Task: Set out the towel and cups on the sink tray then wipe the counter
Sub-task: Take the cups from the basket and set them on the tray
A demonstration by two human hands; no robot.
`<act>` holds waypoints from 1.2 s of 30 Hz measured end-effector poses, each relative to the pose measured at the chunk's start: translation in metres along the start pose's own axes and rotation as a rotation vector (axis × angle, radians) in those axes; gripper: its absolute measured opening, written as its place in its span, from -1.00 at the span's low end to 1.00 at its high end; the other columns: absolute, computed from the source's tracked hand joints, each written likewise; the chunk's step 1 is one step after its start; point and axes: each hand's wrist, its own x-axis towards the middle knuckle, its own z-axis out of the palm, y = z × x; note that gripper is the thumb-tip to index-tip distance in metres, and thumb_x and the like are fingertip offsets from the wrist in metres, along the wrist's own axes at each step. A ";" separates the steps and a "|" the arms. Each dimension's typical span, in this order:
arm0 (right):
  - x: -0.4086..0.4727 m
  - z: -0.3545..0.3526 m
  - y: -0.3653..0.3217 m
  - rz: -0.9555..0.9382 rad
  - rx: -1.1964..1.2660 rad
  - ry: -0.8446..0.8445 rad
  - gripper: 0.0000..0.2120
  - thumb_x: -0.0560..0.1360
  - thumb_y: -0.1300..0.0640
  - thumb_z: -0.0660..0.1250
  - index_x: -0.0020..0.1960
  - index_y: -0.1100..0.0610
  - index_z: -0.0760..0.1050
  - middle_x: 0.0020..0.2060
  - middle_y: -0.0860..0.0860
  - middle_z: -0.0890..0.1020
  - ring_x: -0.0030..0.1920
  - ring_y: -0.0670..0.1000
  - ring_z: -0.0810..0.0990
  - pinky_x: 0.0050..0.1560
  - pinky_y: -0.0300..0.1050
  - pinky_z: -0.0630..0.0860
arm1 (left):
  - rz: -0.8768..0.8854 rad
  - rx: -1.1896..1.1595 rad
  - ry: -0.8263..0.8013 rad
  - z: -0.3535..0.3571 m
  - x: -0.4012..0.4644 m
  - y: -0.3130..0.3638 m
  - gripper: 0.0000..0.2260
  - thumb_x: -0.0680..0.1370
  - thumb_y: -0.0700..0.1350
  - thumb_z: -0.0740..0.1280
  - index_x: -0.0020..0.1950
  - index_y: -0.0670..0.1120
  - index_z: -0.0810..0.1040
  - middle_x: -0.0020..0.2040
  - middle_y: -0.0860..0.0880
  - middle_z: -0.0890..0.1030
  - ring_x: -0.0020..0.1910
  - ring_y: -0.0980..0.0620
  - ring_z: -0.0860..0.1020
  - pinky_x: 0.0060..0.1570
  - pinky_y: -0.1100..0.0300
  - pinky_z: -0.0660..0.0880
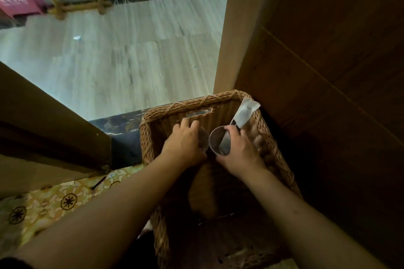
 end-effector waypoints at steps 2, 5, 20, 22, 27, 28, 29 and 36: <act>-0.009 -0.022 -0.019 -0.034 -0.032 0.031 -0.23 0.35 -0.07 0.58 0.42 -0.10 0.24 0.33 0.08 0.39 0.32 0.14 0.43 0.10 -0.07 0.47 | 0.050 -0.016 0.063 -0.023 -0.014 -0.001 -0.17 0.34 0.12 0.59 0.50 0.06 0.27 0.45 -0.05 0.31 0.39 -0.11 0.32 0.30 -0.09 0.48; -0.020 -0.054 -0.056 -0.097 -0.059 0.090 -0.26 0.35 -0.12 0.56 0.40 -0.06 0.27 0.29 0.08 0.42 0.30 0.14 0.43 0.21 0.06 0.53 | 0.113 0.013 0.159 -0.060 -0.037 -0.008 -0.16 0.33 0.21 0.56 0.51 0.05 0.29 0.42 -0.04 0.36 0.37 -0.10 0.36 0.32 -0.05 0.46; -0.096 0.031 -0.408 -0.577 -0.124 0.032 -0.18 0.36 -0.07 0.59 0.47 -0.06 0.22 0.40 0.05 0.36 0.35 0.13 0.47 0.32 0.02 0.47 | -0.203 0.030 0.560 -0.212 -0.269 -0.297 -0.17 0.33 0.29 0.53 0.51 0.07 0.33 0.40 -0.02 0.42 0.30 -0.06 0.45 0.21 0.00 0.52; -0.116 0.072 -0.463 -0.647 -0.128 -0.007 -0.17 0.34 -0.09 0.59 0.47 -0.08 0.22 0.41 0.03 0.36 0.35 0.13 0.48 0.31 0.03 0.48 | -0.278 0.026 0.576 -0.217 -0.315 -0.356 -0.17 0.32 0.29 0.53 0.49 0.04 0.33 0.35 -0.03 0.42 0.26 -0.05 0.45 0.17 0.03 0.54; -0.170 0.180 -0.589 -0.846 -0.133 -0.103 -0.20 0.34 -0.11 0.58 0.45 -0.06 0.25 0.34 0.01 0.41 0.26 0.09 0.52 0.19 -0.02 0.56 | -0.526 0.000 0.598 -0.224 -0.432 -0.485 -0.34 0.33 0.29 0.39 0.34 0.02 0.44 0.23 -0.06 0.48 0.23 -0.15 0.48 0.11 -0.08 0.55; -0.181 0.199 -0.612 -0.883 -0.135 -0.126 -0.20 0.35 -0.12 0.57 0.45 -0.06 0.24 0.36 0.01 0.40 0.27 0.09 0.52 0.20 0.00 0.56 | -0.582 -0.010 0.599 -0.223 -0.454 -0.506 -0.35 0.35 0.30 0.38 0.34 0.02 0.44 0.23 -0.05 0.48 0.24 -0.16 0.47 0.11 -0.08 0.54; -0.192 0.218 -0.635 -0.918 -0.138 -0.153 -0.20 0.35 -0.12 0.57 0.45 -0.06 0.23 0.37 0.01 0.39 0.28 0.09 0.51 0.20 0.01 0.56 | -0.636 -0.031 0.607 -0.222 -0.476 -0.526 -0.33 0.35 0.31 0.39 0.36 0.02 0.42 0.23 -0.05 0.47 0.24 -0.16 0.47 0.12 -0.08 0.54; -0.255 0.317 -0.762 -1.138 -0.119 -0.433 -0.27 0.38 -0.06 0.52 0.45 -0.05 0.25 0.34 0.03 0.37 0.25 0.05 0.49 0.11 -0.16 0.50 | -0.903 -0.118 0.612 -0.208 -0.604 -0.632 -0.22 0.33 0.31 0.48 0.44 -0.01 0.38 0.28 -0.07 0.41 0.23 -0.13 0.45 0.17 -0.03 0.50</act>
